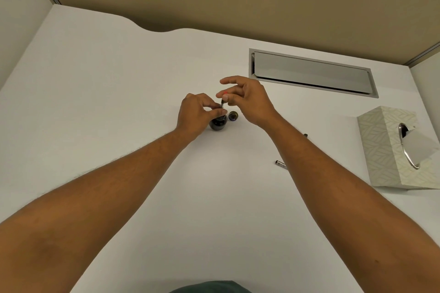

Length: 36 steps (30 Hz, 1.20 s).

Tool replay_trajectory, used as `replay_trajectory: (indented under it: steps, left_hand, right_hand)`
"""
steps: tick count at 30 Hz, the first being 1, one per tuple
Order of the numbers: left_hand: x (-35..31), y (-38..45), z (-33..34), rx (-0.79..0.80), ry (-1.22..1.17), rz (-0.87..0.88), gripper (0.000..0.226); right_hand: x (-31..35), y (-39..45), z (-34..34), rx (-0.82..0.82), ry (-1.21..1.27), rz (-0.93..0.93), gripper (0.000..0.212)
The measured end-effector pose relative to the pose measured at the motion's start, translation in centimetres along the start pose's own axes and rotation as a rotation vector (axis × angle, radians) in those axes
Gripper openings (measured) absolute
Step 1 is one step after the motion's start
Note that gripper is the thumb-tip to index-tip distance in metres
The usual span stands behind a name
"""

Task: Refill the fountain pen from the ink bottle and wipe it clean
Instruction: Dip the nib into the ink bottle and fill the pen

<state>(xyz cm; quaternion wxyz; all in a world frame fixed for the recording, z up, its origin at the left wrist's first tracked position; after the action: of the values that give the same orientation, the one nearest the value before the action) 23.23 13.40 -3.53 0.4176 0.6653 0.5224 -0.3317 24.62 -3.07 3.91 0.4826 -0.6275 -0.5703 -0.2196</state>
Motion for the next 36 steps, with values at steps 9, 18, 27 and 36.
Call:
replay_trajectory:
  steps: [9, 18, 27, 36]
  left_hand:
    - [-0.15, -0.17, -0.01, -0.007, -0.006, -0.005, 0.012]
    - [-0.36, -0.33, 0.0, -0.005, -0.012, -0.005, 0.012]
    - [-0.17, -0.46, 0.13, -0.005, -0.017, -0.021, 0.012]
    - [-0.62, -0.58, -0.01, -0.019, -0.006, -0.021, 0.014]
  right_hand:
    - [0.29, -0.34, 0.28, -0.151, -0.017, 0.006, 0.031]
    - [0.41, -0.72, -0.06, -0.207, -0.002, 0.033, 0.03]
    - [0.27, -0.12, 0.27, 0.023, 0.011, 0.006, 0.045]
    - [0.44, -0.21, 0.41, -0.193, -0.008, 0.056, 0.038]
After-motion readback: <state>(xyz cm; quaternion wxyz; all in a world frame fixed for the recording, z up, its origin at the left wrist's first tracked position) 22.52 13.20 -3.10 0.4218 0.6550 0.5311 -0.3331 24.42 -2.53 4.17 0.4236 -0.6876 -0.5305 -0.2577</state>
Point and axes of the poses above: each hand's wrist, its own y-axis towards the middle knuckle, its own z-axis out of the palm, x = y × z, the point moved 6 cm from there along y, towards the middle knuckle, and after that the axes turned 15 degrees about z, right-handed, at the moved point
